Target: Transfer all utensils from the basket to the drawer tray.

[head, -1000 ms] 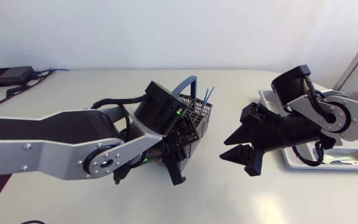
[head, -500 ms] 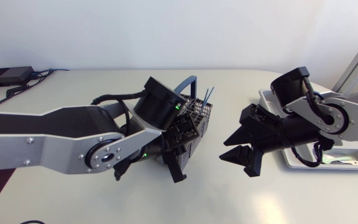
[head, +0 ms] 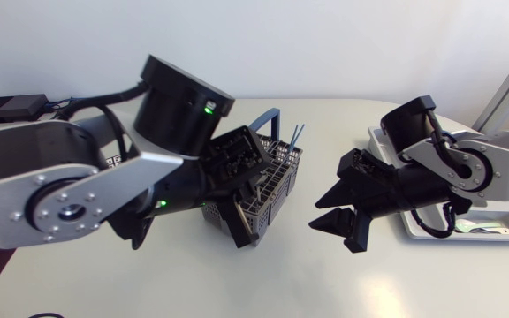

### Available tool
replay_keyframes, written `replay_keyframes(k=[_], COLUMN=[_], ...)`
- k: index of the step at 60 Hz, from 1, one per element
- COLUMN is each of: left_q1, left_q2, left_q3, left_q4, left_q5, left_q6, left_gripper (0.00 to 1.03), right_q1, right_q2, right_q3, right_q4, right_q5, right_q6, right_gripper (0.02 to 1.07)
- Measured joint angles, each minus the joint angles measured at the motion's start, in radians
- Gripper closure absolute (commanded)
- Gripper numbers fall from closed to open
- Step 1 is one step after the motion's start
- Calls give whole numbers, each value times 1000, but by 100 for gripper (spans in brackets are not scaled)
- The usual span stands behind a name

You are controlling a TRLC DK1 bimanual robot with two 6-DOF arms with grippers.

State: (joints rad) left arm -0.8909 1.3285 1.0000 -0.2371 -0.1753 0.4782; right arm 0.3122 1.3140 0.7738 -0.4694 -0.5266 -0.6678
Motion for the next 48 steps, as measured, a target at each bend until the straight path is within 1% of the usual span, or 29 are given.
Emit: replay_keyframes(k=[8, 17, 21, 30, 32, 33, 43, 48], left_q1=[2, 23, 39, 60, 60, 62, 77, 83], left_q2=[-75, -138, -143, -122, -120, -102, 2, 43], left_q3=[2, 17, 29, 54, 55, 64, 113, 125], left_q4=[-2, -1, 11, 41, 41, 49, 52, 51], left_q5=[36, 117, 143, 174, 174, 177, 205, 210], left_q6=[-43, -139, -179, -282, -282, -309, -415, -458], left_gripper=[100, 100, 100, 100, 100, 100, 100, 100], right_q1=[0, -7, -18, -27, -24, -21, 39, 92], right_q2=[-3, -56, -86, -147, -161, -168, -220, -238], right_q3=[0, -1, -2, -11, -17, -20, -48, -64], right_q4=[4, 32, 47, 111, 130, 139, 233, 287], right_q5=[0, 0, 0, 28, 42, 50, 144, 217], right_q6=[13, 33, 43, 84, 93, 100, 152, 171], right_gripper=[44, 44, 44, 44, 44, 44, 44, 45])
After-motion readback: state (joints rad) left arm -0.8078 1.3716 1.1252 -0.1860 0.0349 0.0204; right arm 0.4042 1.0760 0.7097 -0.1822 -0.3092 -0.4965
